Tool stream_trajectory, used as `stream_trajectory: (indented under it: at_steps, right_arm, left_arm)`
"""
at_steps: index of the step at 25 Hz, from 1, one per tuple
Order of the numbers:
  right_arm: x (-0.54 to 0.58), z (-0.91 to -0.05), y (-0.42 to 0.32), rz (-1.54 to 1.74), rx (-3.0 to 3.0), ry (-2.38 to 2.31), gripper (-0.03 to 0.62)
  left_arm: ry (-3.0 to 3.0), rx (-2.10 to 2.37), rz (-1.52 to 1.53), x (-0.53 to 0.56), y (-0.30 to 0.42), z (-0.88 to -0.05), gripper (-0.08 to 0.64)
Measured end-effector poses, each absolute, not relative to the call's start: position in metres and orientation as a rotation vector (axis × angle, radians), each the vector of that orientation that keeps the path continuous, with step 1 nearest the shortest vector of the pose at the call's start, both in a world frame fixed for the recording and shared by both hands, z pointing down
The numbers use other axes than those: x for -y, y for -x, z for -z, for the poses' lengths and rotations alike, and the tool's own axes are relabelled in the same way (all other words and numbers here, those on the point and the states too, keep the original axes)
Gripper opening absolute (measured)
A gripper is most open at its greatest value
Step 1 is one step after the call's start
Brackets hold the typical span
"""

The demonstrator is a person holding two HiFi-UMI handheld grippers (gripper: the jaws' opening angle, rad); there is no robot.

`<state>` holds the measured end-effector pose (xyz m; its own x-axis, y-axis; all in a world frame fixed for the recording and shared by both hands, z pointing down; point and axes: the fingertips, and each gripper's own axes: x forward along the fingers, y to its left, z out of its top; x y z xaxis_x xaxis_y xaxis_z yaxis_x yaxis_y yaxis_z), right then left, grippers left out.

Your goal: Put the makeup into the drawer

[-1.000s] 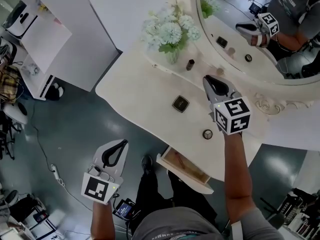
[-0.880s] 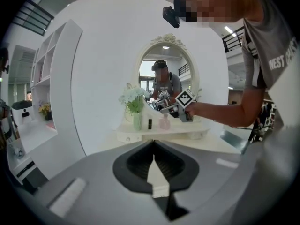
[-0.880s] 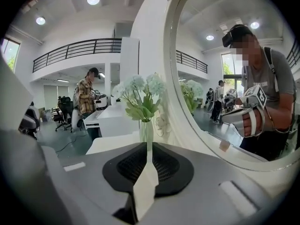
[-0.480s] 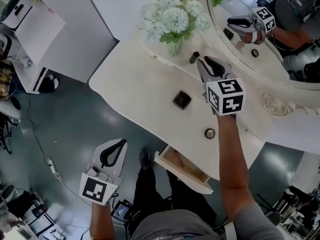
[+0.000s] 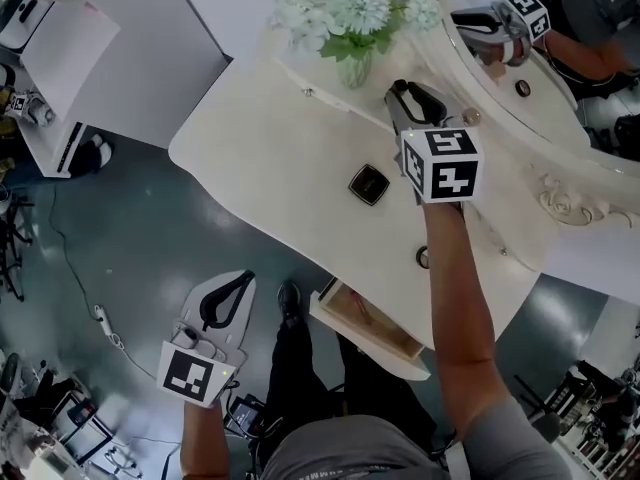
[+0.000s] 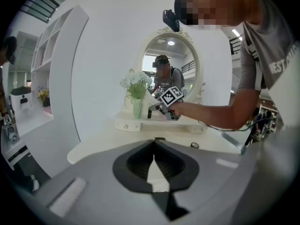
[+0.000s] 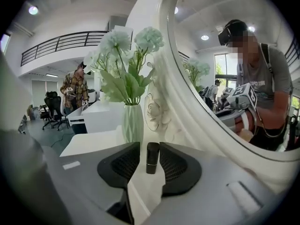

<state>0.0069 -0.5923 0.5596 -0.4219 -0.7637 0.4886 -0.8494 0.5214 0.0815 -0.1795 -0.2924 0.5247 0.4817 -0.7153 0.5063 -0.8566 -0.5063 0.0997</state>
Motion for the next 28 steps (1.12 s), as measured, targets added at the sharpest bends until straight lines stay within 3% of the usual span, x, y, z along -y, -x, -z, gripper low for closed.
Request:
stream_trajectory:
  at_steps: [9, 28]
  right_arm:
    - [0.600, -0.569, -0.008, -0.235, 2.223, -1.429, 0.097]
    - [0.555, -0.521, -0.023, -0.221, 2.255, -1.398, 0.091]
  left_arm:
    - [-2.375, 1.322, -0.590, 0.282, 0.186, -0.535, 0.003]
    - [-2.452, 1.320, -0.609, 0.283, 0.181, -0.486, 0.003]
